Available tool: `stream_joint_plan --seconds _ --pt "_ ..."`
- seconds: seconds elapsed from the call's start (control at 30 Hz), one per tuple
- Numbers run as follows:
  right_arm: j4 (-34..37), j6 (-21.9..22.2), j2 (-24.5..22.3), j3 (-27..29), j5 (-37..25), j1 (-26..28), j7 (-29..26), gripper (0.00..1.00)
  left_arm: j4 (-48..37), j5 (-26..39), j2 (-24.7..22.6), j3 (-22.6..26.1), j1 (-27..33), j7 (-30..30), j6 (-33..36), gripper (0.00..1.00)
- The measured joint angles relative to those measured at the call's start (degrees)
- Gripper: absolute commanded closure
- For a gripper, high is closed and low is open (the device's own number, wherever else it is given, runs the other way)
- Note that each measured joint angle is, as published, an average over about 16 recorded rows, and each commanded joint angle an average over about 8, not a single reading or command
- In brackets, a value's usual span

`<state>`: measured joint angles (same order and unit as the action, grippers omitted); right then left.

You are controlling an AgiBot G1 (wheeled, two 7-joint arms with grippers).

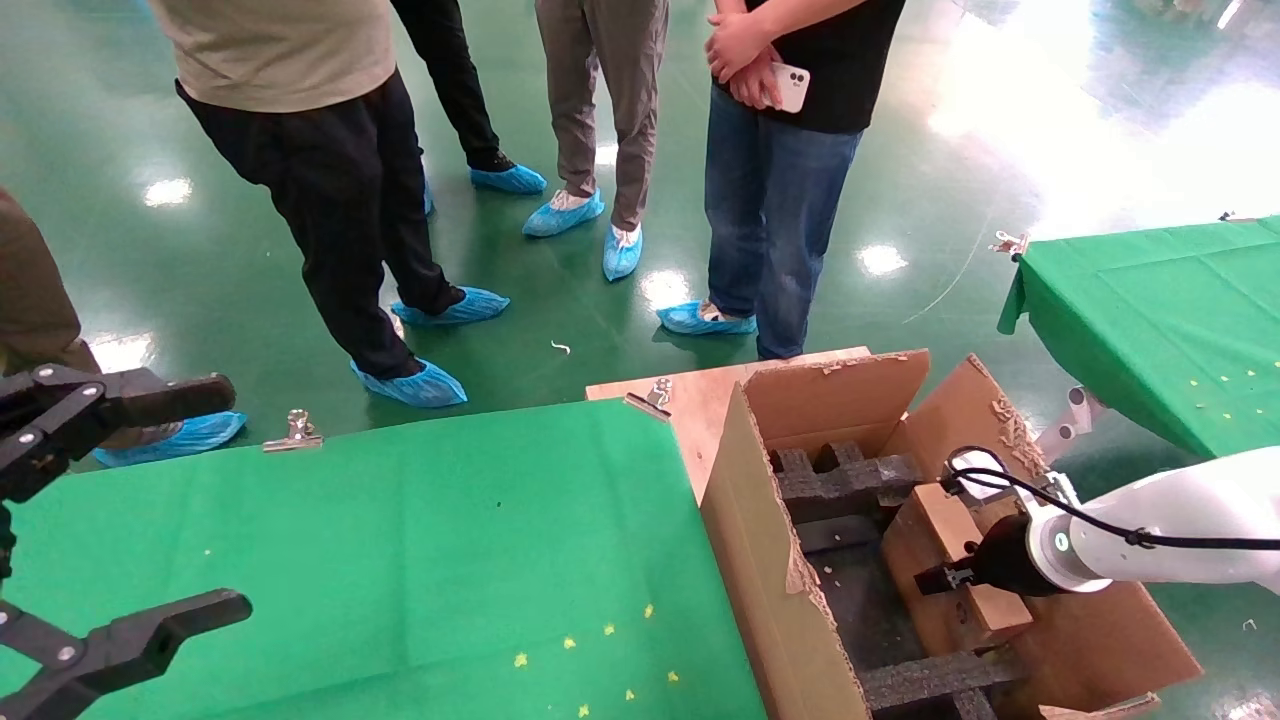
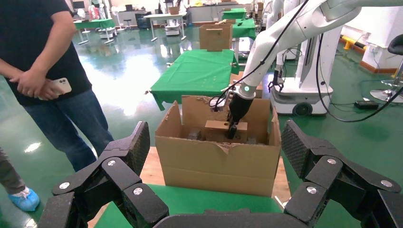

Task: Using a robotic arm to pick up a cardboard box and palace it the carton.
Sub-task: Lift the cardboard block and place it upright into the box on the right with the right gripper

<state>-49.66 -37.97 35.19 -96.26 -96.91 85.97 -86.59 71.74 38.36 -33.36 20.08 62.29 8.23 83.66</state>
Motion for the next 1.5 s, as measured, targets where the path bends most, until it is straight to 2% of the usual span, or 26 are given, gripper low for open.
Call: stream_joint_plan --seconds 0.03,1.03,1.3,1.5 --pt "0.05 -0.01 0.03 0.00 0.05 -0.02 0.11 0.00 0.00 0.00 0.00 0.00 0.00 0.00 0.00 0.00" --pt "-1.03 -0.28 -0.63 0.48 -0.86 2.29 0.33 0.00 -0.01 -0.02 0.01 0.01 0.00 -0.01 -0.01 0.00" --pt "-3.76 -0.13 -1.96 1.64 -1.25 5.33 0.46 0.00 -0.01 -0.02 0.01 0.01 0.00 -0.01 -0.01 0.00" --pt "-8.65 -0.38 -4.12 3.55 -0.80 9.51 1.13 0.00 -0.01 -0.02 0.01 0.01 0.00 -0.01 -0.01 0.00"
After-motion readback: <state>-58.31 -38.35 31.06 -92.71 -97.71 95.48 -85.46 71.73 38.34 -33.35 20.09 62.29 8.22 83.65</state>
